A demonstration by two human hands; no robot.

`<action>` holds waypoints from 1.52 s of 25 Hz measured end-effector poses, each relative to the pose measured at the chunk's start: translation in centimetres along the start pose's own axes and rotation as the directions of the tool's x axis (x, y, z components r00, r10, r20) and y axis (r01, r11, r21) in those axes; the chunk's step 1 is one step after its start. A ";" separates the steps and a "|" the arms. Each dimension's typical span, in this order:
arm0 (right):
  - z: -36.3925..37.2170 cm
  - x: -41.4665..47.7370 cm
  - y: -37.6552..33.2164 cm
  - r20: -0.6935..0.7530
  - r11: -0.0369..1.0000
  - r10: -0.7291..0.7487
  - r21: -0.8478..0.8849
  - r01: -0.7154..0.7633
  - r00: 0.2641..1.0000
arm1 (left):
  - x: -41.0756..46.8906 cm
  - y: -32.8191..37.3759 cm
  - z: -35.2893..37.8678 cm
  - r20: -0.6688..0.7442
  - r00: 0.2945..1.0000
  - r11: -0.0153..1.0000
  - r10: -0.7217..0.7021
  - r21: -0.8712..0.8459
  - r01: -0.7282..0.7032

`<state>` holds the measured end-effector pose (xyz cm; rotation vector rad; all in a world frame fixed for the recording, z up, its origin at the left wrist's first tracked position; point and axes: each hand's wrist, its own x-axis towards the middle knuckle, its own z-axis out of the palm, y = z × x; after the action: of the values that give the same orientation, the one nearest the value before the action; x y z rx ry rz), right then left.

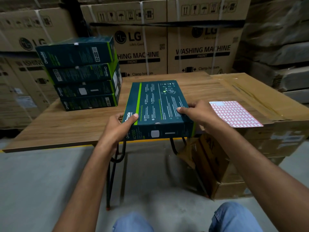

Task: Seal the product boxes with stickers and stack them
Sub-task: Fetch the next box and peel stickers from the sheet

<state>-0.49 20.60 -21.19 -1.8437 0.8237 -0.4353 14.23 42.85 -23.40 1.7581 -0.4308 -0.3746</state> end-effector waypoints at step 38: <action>-4.1 0.6 -1.5 -0.182 0.861 -0.488 0.057 0.505 0.853 | 5.1 2.2 1.3 -0.119 0.707 0.673 0.697 0.449 -0.588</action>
<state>-2.13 17.83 -18.18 -1.9332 0.4025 -0.9506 17.90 38.83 -21.64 1.8495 -0.9358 0.5155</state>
